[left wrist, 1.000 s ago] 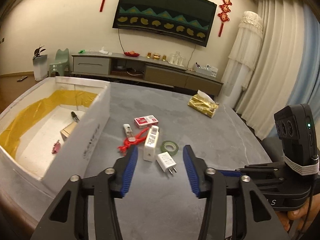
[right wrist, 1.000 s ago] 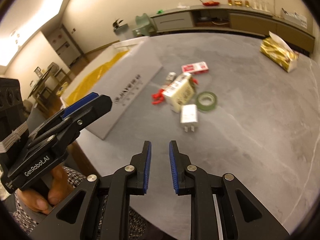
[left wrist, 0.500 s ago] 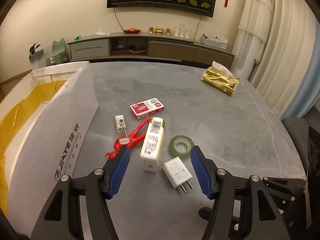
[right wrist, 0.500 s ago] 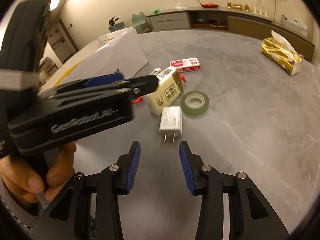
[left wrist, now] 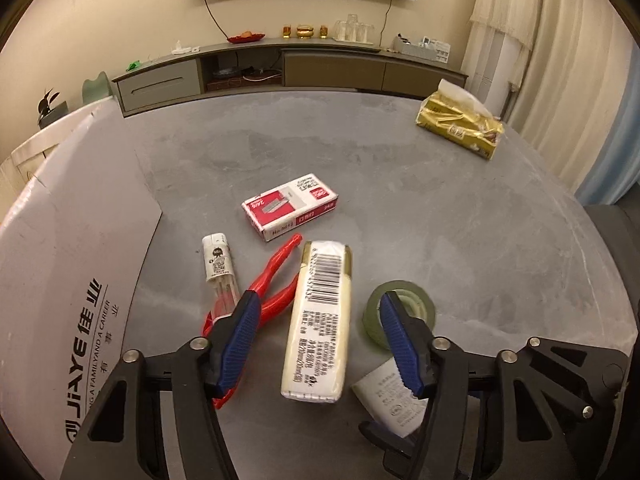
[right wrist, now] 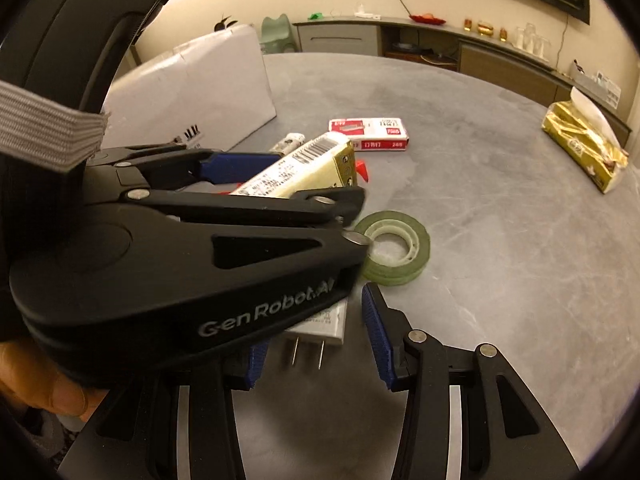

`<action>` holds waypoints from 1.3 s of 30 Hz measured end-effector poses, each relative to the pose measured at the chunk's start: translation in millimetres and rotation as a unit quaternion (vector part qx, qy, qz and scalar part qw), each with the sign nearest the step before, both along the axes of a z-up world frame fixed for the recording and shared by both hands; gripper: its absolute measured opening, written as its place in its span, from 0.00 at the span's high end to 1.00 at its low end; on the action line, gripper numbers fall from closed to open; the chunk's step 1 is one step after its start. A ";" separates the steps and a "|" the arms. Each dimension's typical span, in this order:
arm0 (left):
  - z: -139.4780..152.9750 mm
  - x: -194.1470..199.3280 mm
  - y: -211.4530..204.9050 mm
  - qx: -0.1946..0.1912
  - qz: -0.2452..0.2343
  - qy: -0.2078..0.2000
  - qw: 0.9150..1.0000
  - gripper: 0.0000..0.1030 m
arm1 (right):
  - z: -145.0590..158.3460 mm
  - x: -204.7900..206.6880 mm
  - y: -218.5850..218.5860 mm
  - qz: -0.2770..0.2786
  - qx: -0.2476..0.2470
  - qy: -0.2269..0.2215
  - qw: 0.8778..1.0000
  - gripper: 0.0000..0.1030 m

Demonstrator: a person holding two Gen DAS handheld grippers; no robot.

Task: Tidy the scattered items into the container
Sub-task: 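Grasp the cream barcode box with the left tool while the right tool grasps the white plug, then carry the cream barcode box and white plug over the yellow-lined box with both tools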

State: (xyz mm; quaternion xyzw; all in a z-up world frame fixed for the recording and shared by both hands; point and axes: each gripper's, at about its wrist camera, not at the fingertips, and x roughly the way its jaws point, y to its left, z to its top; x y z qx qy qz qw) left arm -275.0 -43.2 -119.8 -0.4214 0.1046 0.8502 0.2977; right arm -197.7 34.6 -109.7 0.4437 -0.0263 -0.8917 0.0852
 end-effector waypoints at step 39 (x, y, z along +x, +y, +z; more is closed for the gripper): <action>109.2 51.1 -96.0 0.118 0.060 0.048 0.990 0.77 | 91.2 68.5 -29.3 -0.009 -0.047 0.053 0.997 0.69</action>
